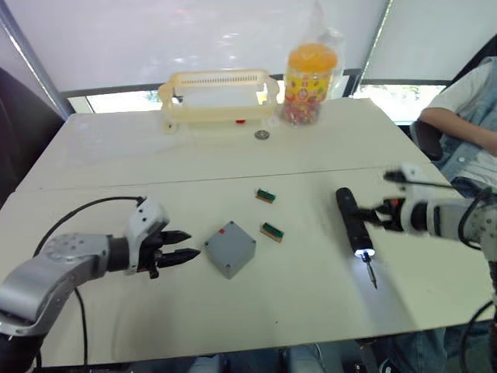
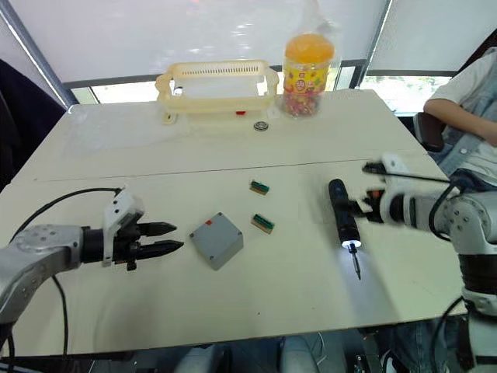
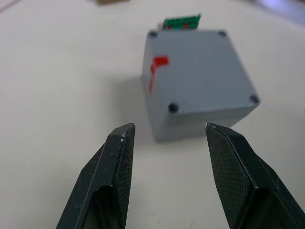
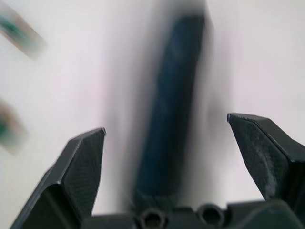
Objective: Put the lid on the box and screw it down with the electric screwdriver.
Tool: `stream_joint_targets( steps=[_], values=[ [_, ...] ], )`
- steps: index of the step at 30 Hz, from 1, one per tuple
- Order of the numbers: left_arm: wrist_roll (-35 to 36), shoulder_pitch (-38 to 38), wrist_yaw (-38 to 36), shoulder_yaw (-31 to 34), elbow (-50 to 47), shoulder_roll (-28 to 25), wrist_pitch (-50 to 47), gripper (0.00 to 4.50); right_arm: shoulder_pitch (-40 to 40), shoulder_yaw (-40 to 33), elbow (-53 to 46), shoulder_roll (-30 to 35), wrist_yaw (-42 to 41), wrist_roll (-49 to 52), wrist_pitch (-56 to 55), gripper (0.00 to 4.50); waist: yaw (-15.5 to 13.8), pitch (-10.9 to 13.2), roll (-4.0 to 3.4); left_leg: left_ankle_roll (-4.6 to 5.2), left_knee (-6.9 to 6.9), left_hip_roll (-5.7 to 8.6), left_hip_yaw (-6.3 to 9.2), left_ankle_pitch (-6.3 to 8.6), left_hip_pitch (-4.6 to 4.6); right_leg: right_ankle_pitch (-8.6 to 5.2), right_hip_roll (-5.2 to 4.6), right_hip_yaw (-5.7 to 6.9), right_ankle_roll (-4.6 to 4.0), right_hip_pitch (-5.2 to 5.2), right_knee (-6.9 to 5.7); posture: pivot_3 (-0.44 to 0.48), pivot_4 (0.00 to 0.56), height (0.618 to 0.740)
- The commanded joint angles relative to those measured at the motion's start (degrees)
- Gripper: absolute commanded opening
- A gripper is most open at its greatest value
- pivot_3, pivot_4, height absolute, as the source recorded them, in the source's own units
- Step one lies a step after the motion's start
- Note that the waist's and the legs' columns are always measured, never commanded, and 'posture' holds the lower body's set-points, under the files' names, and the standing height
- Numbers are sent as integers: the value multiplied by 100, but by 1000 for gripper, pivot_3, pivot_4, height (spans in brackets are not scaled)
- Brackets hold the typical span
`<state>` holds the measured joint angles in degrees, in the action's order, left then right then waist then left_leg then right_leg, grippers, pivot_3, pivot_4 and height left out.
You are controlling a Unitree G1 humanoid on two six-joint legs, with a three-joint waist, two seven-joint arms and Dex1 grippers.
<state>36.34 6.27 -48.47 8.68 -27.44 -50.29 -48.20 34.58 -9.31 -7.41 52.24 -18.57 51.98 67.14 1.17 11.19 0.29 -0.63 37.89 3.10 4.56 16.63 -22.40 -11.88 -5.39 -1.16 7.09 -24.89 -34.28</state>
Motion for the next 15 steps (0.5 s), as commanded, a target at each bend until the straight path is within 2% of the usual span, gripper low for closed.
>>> stream_joint_targets(
  steps=[1, 4, 8, 11, 15],
  values=[
    [160, -480, 380, 287, -216, 353, -96, 2378, -149, 506, -1141, -299, -733, -535, -1216, 4474, -25, -3, 2, 0, 0, -2, 6, 0, 0, 0, 0, 3, 0, 0, -5, 0, 150, 740],
    [34, -859, 729, 185, -373, 723, -1, 2378, -468, 1200, -1574, -665, -873, -1391, -2131, 4474, -57, -6, 8, -2, -1, -3, 17, 2, -1, 0, 1, 10, 1, -1, -8, 0, 150, 740],
    [-112, -1010, 1273, -5, -542, 1249, 81, 2378, -980, 2032, -1563, -996, -954, -2528, -3120, 4474, -159, -6, 10, -11, 12, 16, 13, -4, -6, 4, -21, 5, -4, 6, 0, 0, 150, 740],
    [-194, -1018, 1476, -105, -585, 1448, 106, 2378, -1220, 2349, -1451, -1077, -1120, -3128, -3681, 4474, -187, -9, 13, -16, 19, 19, 11, -7, -3, 10, -22, 3, -12, 14, 7, 0, 150, 740],
    [-333, -1008, 1590, -262, -566, 1539, 186, 2378, -1262, 2401, -1403, -1311, -1254, -3363, -3833, 4474, -169, -11, 12, -23, 18, 14, 14, -11, 2, 12, -15, 6, -16, 12, -2, 0, 150, 740]
  ],
)
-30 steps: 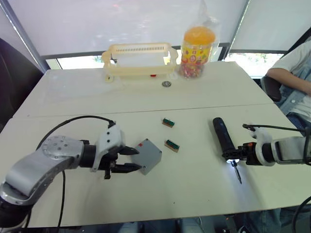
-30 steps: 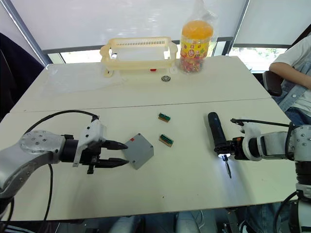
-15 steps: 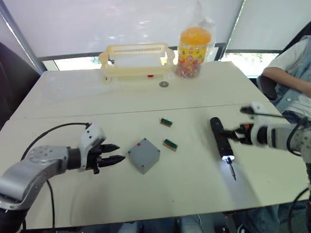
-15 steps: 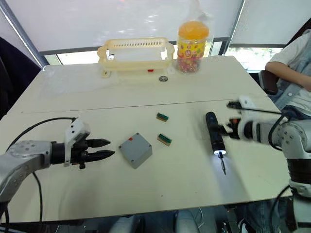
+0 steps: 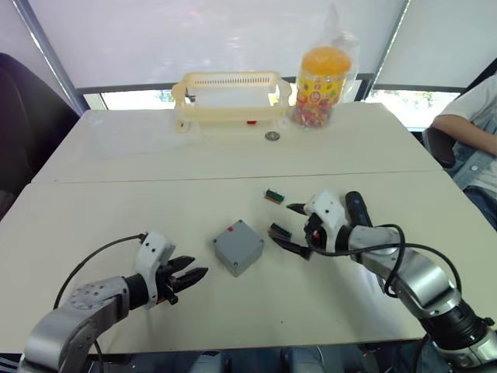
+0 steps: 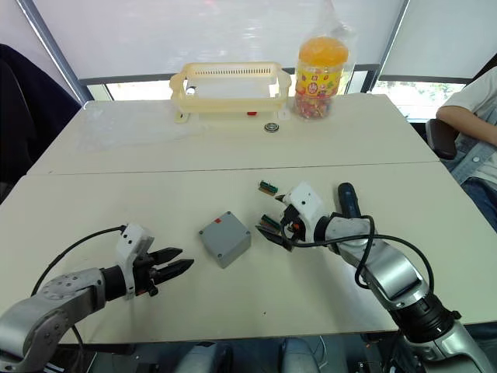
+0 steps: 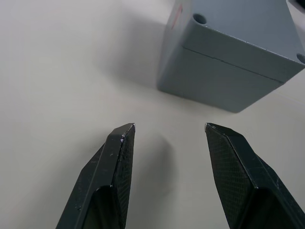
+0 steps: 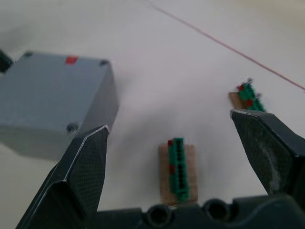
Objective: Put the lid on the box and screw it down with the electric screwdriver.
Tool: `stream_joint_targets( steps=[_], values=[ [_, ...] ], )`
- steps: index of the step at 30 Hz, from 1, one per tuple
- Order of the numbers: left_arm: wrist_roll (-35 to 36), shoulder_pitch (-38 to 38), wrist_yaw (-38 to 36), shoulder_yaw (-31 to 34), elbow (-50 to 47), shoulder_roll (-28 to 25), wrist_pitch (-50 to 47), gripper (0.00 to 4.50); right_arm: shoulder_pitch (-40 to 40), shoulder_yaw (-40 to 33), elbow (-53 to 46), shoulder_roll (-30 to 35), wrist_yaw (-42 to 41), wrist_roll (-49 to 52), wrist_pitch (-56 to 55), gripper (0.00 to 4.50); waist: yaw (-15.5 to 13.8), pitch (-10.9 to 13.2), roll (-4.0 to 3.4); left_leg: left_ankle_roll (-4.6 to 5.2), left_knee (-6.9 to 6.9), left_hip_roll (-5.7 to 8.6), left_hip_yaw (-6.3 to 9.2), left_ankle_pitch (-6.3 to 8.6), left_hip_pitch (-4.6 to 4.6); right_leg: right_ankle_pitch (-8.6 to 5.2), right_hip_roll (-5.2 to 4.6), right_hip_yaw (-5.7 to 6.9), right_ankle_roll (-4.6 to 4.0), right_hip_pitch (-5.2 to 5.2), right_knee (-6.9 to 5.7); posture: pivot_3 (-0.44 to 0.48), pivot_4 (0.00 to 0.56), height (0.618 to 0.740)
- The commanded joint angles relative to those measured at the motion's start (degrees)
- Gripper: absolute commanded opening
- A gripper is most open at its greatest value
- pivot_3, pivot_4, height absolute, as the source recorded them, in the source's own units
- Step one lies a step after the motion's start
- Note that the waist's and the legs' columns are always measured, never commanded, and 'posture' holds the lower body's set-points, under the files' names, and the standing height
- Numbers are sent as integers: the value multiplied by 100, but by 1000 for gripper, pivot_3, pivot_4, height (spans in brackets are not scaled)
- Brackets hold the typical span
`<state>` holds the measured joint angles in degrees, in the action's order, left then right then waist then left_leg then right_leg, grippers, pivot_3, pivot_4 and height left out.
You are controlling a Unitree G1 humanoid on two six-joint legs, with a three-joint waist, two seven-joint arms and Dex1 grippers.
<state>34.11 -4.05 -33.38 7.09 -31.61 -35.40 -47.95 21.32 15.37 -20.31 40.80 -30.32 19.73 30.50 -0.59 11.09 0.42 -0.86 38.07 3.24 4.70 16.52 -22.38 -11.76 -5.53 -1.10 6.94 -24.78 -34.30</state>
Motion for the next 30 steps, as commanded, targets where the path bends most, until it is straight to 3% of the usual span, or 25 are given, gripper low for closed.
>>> stream_joint_targets(
  steps=[1, 14, 30],
  values=[
    [-145, 67, 131, -140, -109, 101, 190, 2378, 74, 12, -101, -212, -112, -267, -216, 4474, 16, -2, -1, -1, -1, -2, 0, 0, 2, 0, 2, 0, 1, 0, -1, 0, 150, 740],
    [-790, 844, 144, -576, 794, 230, 752, 2378, 101, 336, 327, -742, -329, -1365, -678, 4474, -3, -4, 0, -6, -3, 2, 1, -4, 3, 4, 4, 3, 2, 0, -4, 0, 150, 740],
    [-1283, 2047, -284, -1052, 1856, 419, 1279, 2378, -623, 233, -1154, -961, -258, -1321, 358, 4474, 15, -6, 2, -12, -2, 6, 3, -7, 4, 7, 6, 4, 5, -6, -24, 0, 150, 740]
  ],
)
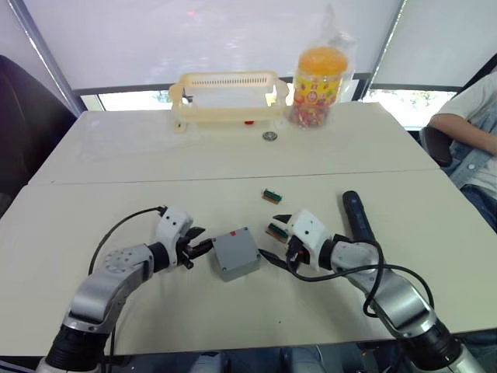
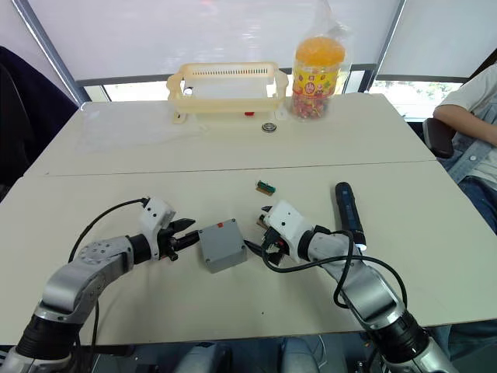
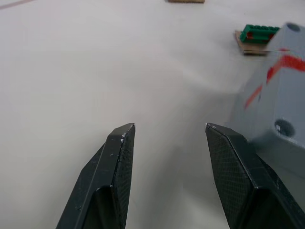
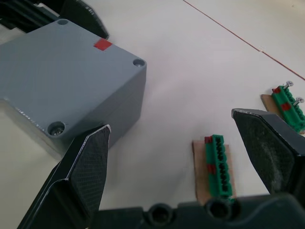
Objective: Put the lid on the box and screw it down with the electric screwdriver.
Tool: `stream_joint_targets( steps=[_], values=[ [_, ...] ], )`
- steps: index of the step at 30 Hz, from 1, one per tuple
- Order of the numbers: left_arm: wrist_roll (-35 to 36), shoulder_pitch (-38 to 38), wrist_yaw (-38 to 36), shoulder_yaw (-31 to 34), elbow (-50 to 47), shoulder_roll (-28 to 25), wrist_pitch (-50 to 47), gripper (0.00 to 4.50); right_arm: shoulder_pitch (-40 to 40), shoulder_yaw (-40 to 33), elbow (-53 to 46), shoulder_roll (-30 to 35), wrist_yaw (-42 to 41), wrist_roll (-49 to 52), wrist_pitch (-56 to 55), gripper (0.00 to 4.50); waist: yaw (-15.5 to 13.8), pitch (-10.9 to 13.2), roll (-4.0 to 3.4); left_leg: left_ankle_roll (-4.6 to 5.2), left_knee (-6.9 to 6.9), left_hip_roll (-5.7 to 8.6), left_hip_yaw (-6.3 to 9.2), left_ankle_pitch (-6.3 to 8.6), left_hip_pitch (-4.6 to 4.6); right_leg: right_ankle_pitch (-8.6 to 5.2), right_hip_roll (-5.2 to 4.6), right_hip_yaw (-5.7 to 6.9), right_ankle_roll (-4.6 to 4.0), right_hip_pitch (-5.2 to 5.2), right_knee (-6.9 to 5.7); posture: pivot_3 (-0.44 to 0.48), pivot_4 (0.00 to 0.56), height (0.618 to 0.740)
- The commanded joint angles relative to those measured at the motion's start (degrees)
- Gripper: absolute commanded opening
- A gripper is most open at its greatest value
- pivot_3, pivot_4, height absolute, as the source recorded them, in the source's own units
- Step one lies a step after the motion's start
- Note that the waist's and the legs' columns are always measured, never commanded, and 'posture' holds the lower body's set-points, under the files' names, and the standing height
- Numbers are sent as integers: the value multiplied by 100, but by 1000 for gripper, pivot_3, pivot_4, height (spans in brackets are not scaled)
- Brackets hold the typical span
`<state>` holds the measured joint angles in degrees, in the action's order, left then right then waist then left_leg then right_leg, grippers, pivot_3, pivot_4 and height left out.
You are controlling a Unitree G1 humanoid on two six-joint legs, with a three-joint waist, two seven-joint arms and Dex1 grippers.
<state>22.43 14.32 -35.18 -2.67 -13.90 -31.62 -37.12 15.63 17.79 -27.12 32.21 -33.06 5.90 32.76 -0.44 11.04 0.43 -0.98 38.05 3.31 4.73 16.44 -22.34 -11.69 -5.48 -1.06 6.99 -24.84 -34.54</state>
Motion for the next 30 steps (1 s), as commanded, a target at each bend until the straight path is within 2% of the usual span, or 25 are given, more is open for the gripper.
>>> stream_joint_targets(
  steps=[1, 6, 13, 18, 25, 30],
  values=[
    [-167, 285, -109, -100, 170, 60, 239, 2378, -88, -2, -528, -116, 31, 47, 188, 4474, 0, -1, 1, 0, 0, 0, 0, 0, 1, 0, 0, 0, 0, 0, -2, 0, 150, 740],
    [-302, 358, -112, 87, 314, -67, 321, 2378, -47, -219, -465, -81, 128, -79, 256, 4474, 29, -1, 1, -1, 0, 1, -1, 0, 3, 0, 0, 0, 1, -5, -13, 0, 150, 740],
    [121, -421, -266, 496, -654, -457, -242, 2378, 62, -328, 60, -6, 105, -266, -77, 4474, 103, -1, 2, -1, 0, -4, -1, -1, 3, -2, -1, -4, 0, -19, -43, 0, 150, 740],
    [400, -764, -117, 541, -1223, -375, -647, 2378, 144, -191, 289, -191, 81, -346, -244, 4474, 100, -1, 2, -6, 1, -6, 2, -3, 4, -2, -3, -4, 0, -19, -52, 0, 150, 740],
    [305, -665, 66, 384, -1133, -190, -678, 2378, 87, -29, 57, -365, -13, -341, -168, 4474, 101, -2, 4, -11, 2, -4, 4, -7, 7, -2, -2, -4, 0, -17, -58, 0, 150, 740],
    [266, -477, -38, 375, -901, -242, -588, 2378, -83, 50, -246, -458, 41, -325, 34, 4474, 106, -3, 5, -13, 2, -2, 5, -8, 7, -2, -2, -3, -1, -17, -58, 0, 150, 740]
  ],
)
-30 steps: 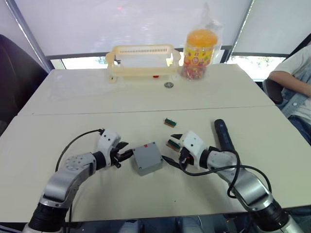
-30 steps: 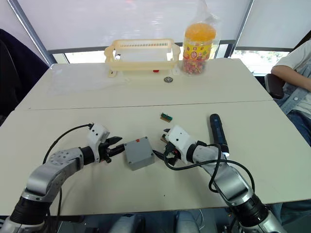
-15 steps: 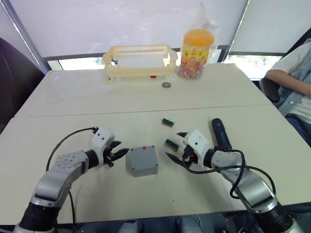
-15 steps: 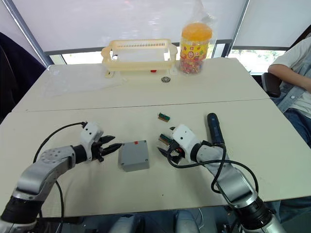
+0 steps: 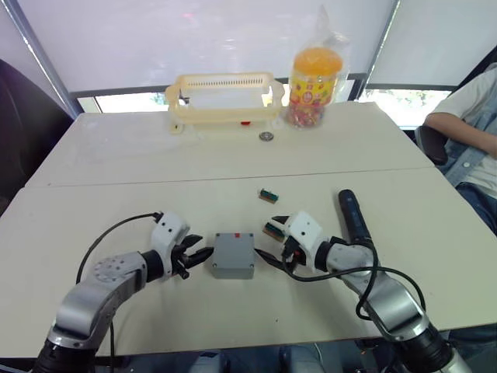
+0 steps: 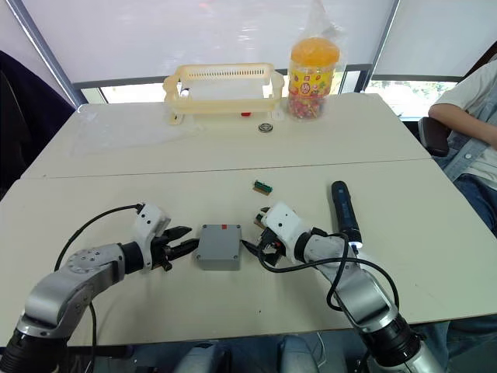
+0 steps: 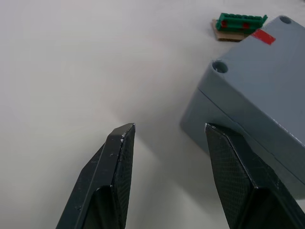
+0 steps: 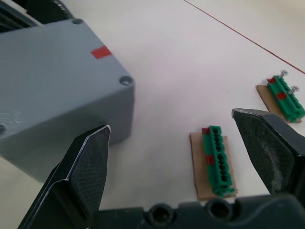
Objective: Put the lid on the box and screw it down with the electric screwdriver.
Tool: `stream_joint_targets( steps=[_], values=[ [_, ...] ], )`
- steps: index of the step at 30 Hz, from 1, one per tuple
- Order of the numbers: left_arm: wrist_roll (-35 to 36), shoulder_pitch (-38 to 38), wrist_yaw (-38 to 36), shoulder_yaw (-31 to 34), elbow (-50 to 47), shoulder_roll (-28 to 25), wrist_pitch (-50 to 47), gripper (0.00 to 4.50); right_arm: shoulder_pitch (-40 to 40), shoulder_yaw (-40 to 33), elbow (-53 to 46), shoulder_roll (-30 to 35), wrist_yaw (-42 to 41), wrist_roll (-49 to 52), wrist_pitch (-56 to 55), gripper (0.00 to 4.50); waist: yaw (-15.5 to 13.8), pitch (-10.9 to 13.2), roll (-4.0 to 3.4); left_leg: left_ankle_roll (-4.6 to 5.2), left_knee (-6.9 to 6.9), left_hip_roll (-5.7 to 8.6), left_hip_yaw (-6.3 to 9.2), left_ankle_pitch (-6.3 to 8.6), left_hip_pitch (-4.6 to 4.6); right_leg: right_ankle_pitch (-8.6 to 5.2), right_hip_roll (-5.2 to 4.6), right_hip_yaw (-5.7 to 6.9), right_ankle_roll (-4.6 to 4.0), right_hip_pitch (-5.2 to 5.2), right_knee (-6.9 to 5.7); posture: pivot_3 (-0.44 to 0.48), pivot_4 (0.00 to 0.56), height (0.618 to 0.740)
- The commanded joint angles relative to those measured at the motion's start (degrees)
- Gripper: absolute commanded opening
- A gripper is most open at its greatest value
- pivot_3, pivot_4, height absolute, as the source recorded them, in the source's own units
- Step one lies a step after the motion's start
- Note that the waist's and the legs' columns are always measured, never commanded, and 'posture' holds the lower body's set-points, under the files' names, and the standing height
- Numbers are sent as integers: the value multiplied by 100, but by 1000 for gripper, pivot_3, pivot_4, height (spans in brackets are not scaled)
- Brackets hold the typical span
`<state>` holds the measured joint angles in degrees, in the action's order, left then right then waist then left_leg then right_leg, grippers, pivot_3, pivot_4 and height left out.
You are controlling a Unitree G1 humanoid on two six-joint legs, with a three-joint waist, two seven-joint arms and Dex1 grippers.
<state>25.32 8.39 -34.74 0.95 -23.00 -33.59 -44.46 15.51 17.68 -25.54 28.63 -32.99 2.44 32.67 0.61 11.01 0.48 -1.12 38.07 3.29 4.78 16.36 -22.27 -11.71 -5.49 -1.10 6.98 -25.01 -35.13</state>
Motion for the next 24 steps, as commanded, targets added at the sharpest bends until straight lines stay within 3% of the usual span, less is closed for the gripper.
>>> stream_joint_targets(
  steps=[1, 6, 16, 19, 22, 24],
  values=[
    [-41, 133, -104, 6, 56, -55, 179, 2378, -94, 77, -430, -120, 47, 13, 71, 4474, 2, -1, 1, 0, 0, 0, 0, 0, 0, 0, 0, 0, 0, 0, 0, 0, 150, 740],
    [-88, 154, -263, 47, 178, -160, 299, 2378, -123, 57, -453, -182, 128, -38, 142, 4474, 15, -1, 1, 0, 0, 0, -2, 0, 1, 0, 3, 0, 0, -2, -3, 0, 150, 740],
    [490, 722, -1386, 599, 191, -1309, 75, 2378, 29, -1163, -213, 249, -463, 708, -139, 4474, 0, 0, 3, 0, 3, -1, 0, 0, 2, 0, 3, 1, -1, 4, -3, 0, 150, 740],
    [767, 950, -1607, 682, 132, -1450, -57, 1490, 193, -1591, -51, 244, -577, 1106, -38, 4500, 17, -1, 2, 0, 3, -2, 0, 0, 4, 0, 4, 1, -1, 5, -3, 0, 150, 740],
    [1037, 1149, -1721, 615, -64, -1465, -234, 50, 476, -1847, 239, 187, -554, 1345, 123, 4500, 29, 0, 3, 0, 2, -2, -2, 0, 7, 0, 7, 0, -1, 5, -5, 0, 150, 740],
    [1192, 1267, -1761, 478, -265, -1422, -346, 50, 726, -1982, 533, 103, -498, 1496, 247, 4500, 26, 0, 3, 0, 2, -3, -2, 0, 7, 0, 7, -1, -1, 4, -6, 0, 150, 740]
  ],
)
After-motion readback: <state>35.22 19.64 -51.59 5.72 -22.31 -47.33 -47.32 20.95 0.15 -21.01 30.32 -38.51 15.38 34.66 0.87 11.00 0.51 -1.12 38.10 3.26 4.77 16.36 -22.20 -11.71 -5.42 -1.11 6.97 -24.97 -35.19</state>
